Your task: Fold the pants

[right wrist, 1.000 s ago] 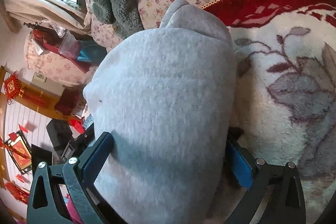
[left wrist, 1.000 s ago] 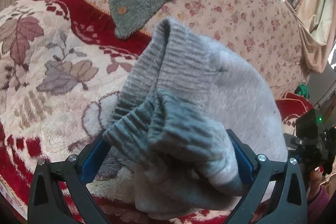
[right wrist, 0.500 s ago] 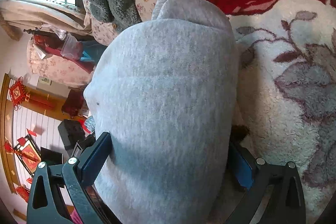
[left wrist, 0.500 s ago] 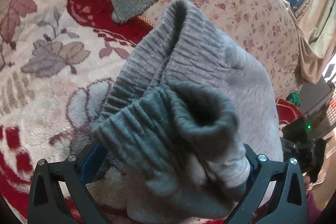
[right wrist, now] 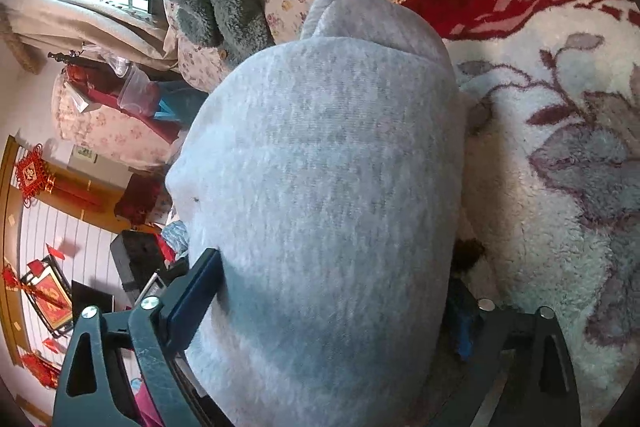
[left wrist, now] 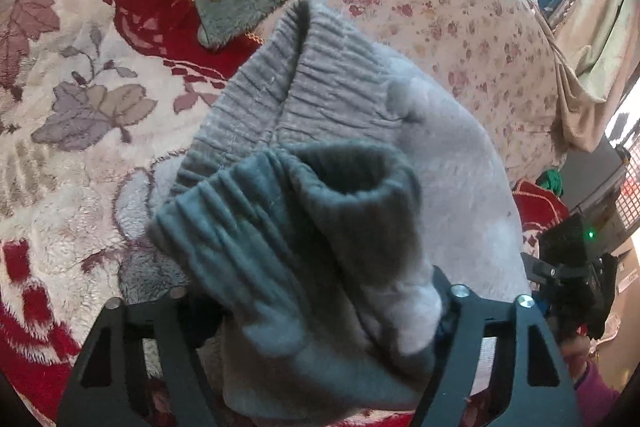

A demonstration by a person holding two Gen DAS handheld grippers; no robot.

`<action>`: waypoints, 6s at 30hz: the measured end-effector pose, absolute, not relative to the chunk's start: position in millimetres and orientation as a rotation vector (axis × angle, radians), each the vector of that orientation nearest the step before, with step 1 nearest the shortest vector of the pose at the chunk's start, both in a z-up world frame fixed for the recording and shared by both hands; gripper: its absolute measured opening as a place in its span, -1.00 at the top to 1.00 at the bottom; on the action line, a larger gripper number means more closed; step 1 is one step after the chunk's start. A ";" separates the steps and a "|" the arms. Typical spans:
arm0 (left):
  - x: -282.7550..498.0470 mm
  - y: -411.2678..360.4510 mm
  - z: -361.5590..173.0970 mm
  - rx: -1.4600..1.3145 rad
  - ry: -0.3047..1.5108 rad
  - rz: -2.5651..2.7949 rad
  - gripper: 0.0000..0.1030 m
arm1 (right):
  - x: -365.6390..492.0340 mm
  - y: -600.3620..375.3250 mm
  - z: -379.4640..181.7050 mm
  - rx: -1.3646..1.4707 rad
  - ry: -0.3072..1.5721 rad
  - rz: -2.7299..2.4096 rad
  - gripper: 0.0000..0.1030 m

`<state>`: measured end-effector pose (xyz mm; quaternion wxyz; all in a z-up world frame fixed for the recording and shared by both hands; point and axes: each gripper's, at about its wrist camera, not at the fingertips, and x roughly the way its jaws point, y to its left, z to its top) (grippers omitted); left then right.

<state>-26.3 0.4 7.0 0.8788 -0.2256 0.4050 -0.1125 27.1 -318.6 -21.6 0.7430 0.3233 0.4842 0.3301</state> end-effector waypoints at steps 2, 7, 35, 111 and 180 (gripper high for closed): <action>-28.3 -2.2 11.8 -0.458 0.834 -0.223 -0.34 | 25.7 -317.2 -16.7 0.704 1.054 0.722 -0.77; -36.2 -9.0 27.3 -0.429 0.798 -0.212 -0.24 | 19.9 -318.9 -6.9 0.709 1.037 0.731 -0.62; -45.4 -198.3 65.1 -0.443 0.758 -0.398 -0.23 | -51.7 -498.2 45.4 0.710 0.916 0.552 -0.62; -117.0 -338.5 101.1 0.000 0.600 -0.239 -0.84 | -149.9 -522.5 83.0 0.261 0.699 0.091 -0.90; -112.9 -322.8 102.7 0.003 0.576 -0.220 -0.84 | -131.8 -511.4 77.7 0.222 0.759 0.109 -0.90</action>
